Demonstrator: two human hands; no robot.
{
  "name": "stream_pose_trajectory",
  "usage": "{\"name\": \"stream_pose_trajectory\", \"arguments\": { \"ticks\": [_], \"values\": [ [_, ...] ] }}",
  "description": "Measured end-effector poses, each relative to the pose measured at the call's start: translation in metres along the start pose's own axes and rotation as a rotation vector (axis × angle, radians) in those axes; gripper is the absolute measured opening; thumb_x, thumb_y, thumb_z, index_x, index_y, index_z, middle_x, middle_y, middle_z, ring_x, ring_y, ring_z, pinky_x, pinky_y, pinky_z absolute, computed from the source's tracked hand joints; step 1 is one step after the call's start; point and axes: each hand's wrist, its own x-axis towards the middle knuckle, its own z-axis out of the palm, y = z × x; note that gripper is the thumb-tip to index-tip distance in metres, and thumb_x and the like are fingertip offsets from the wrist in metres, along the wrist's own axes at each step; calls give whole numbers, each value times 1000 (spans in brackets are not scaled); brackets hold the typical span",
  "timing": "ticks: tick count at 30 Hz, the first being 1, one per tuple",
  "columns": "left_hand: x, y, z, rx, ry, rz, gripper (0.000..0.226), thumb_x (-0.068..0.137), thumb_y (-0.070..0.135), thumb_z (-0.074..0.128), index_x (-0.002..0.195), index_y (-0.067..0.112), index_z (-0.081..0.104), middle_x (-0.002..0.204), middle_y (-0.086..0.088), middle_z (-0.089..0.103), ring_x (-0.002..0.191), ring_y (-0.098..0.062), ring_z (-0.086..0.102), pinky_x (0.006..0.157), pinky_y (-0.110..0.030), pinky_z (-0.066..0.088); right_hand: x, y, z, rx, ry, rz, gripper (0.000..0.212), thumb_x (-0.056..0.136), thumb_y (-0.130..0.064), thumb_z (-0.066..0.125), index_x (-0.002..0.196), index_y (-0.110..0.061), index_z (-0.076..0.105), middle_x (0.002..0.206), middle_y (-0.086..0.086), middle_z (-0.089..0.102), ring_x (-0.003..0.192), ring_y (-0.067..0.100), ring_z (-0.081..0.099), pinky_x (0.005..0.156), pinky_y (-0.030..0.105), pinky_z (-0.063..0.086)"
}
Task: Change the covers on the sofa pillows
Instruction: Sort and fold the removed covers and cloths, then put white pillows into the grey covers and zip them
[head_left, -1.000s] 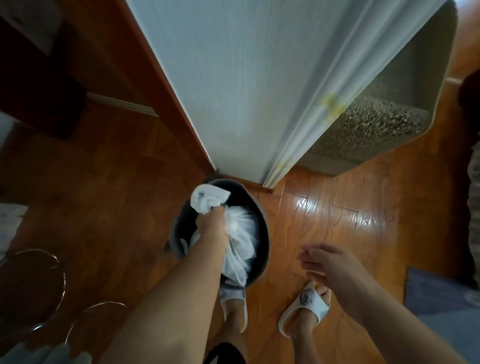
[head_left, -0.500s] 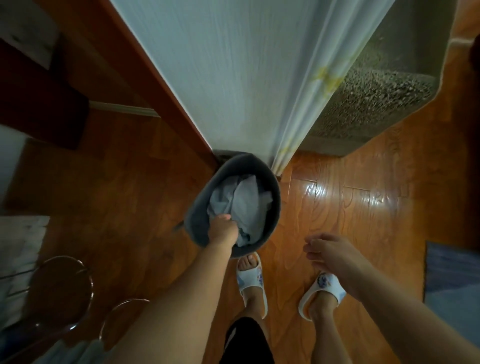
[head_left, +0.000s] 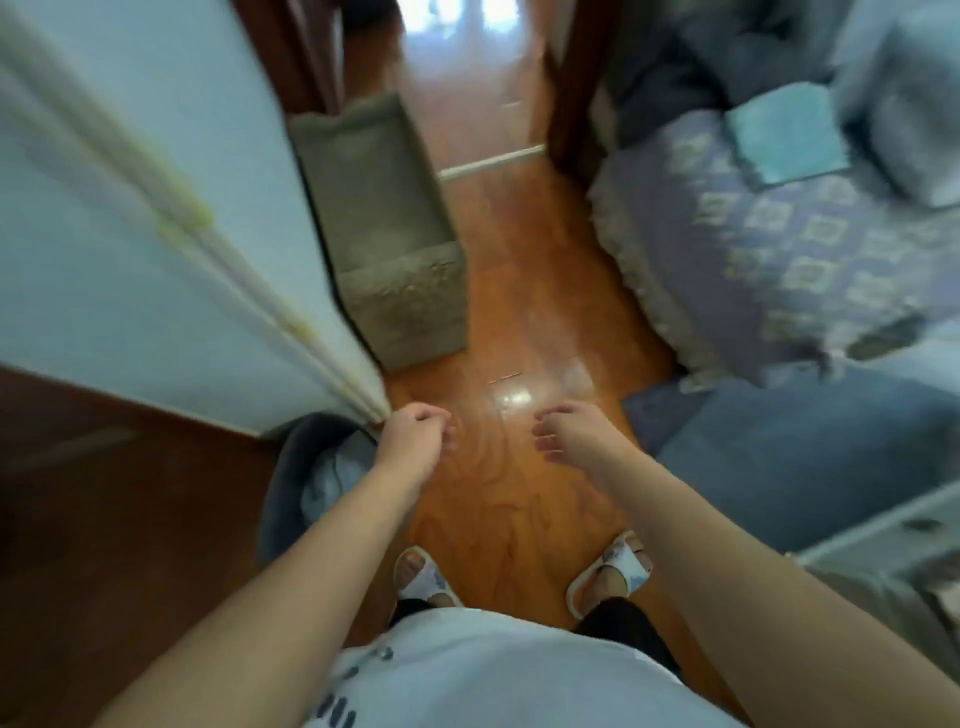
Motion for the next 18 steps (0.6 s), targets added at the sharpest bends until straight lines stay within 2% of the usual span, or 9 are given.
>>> {"name": "stream_pose_trajectory", "arguments": {
  "ticks": [4, 7, 11, 15, 18],
  "values": [
    [-41, 80, 115, 157, -237, 170, 21, 99, 10, 46, 94, 13, 67, 89, -12, 71, 71, -21, 67, 66, -34, 54, -24, 31, -145, 234, 161, -42, 16, 97, -6, 51, 106, -8, 65, 96, 14, 70, 78, 23, 68, 68, 33, 56],
    [-70, 124, 226, 212, -360, 220, 19, 100, 9, 46, 103, 8, 65, 88, -12, 69, 70, -21, 65, 67, -35, 53, -35, 73, -268, 405, 284, -40, 14, 98, -5, 52, 102, -5, 65, 88, 13, 69, 70, 22, 65, 61, 31, 53],
    [-119, 160, 357, 153, -508, 202, 15, 101, 4, 47, 98, 7, 62, 79, -10, 64, 61, -20, 60, 54, -25, 47, -54, 116, -412, 605, 485, 5, 10, 95, -7, 55, 95, -6, 65, 79, 12, 67, 63, 20, 61, 66, 33, 53],
    [-163, 207, 458, 200, -603, 228, 14, 102, 5, 48, 100, 5, 62, 80, -11, 65, 61, -21, 61, 54, -25, 48, -62, 115, -540, 732, 593, -28, 12, 96, -5, 54, 87, -9, 61, 73, 10, 62, 56, 17, 57, 53, 24, 46],
    [-168, 253, 518, 224, -607, 294, 14, 102, 6, 48, 98, 7, 61, 81, -10, 65, 59, -18, 62, 55, -26, 49, -46, 93, -605, 816, 585, -86, 14, 97, -5, 52, 87, -12, 58, 68, 7, 57, 46, 13, 53, 45, 20, 43]
  ]
}}
